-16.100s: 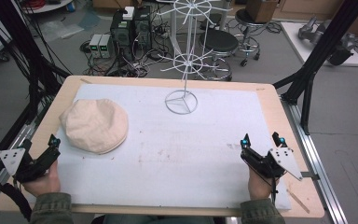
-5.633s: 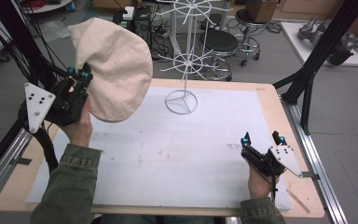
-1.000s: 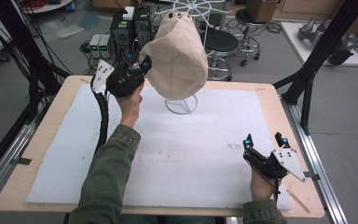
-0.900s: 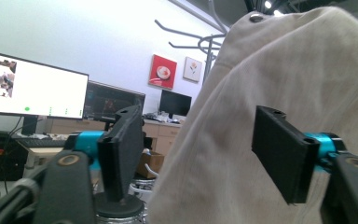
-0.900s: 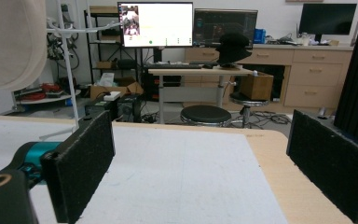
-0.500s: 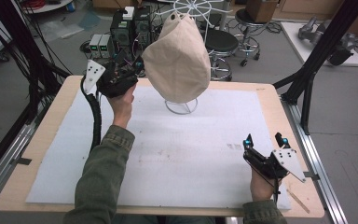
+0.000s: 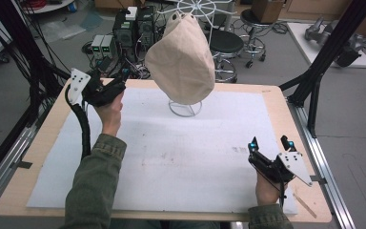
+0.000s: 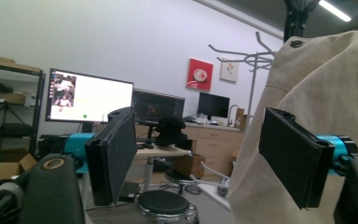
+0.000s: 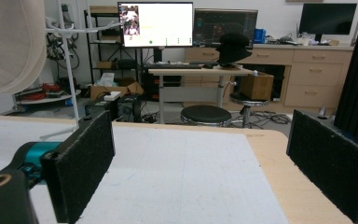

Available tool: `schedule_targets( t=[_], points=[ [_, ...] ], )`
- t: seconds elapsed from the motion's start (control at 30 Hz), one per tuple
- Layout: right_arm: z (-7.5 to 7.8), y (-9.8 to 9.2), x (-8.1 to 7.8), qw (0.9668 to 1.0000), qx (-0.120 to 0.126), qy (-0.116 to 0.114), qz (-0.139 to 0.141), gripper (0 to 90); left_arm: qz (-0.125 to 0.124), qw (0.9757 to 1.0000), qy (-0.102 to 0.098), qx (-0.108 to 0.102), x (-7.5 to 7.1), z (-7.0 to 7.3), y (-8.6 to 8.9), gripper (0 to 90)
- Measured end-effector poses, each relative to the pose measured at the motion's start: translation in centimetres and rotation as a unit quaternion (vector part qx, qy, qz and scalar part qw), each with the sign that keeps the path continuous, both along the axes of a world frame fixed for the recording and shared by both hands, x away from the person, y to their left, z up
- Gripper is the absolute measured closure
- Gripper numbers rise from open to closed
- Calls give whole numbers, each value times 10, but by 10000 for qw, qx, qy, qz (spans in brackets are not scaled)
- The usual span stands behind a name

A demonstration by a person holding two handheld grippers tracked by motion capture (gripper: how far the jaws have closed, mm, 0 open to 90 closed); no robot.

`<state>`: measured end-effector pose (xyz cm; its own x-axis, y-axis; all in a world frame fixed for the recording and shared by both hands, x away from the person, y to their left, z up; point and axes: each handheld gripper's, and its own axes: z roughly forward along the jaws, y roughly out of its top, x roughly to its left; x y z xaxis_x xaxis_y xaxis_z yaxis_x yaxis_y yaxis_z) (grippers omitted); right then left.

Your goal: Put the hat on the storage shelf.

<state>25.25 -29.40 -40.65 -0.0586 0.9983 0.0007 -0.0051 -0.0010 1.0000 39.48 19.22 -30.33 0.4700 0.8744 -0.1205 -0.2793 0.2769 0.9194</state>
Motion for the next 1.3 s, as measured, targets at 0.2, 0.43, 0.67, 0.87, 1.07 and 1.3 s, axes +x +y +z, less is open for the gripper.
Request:
schedule_targets(
  t=[0.2,0.43,0.67,0.87,1.07,1.3],
  points=[
    [0,1,0,10000,9,8,17,68,126,9998,147,86,-8,-9,10,276],
    [0,2,0,10000,-9,-3,37,68,281,9992,245,124,-20,-17,20,273],
    [0,1,0,10000,14,16,30,68,532,9980,318,133,-36,-25,36,273],
    [0,1,0,10000,9,2,32,68,684,9968,414,71,-55,-38,53,273],
    [0,2,-1,10000,16,-1,24,68,1023,9930,562,194,-75,-49,70,275],
    [0,2,-1,10000,-7,17,63,68,1348,9871,778,385,-97,-60,91,273]
  ],
)
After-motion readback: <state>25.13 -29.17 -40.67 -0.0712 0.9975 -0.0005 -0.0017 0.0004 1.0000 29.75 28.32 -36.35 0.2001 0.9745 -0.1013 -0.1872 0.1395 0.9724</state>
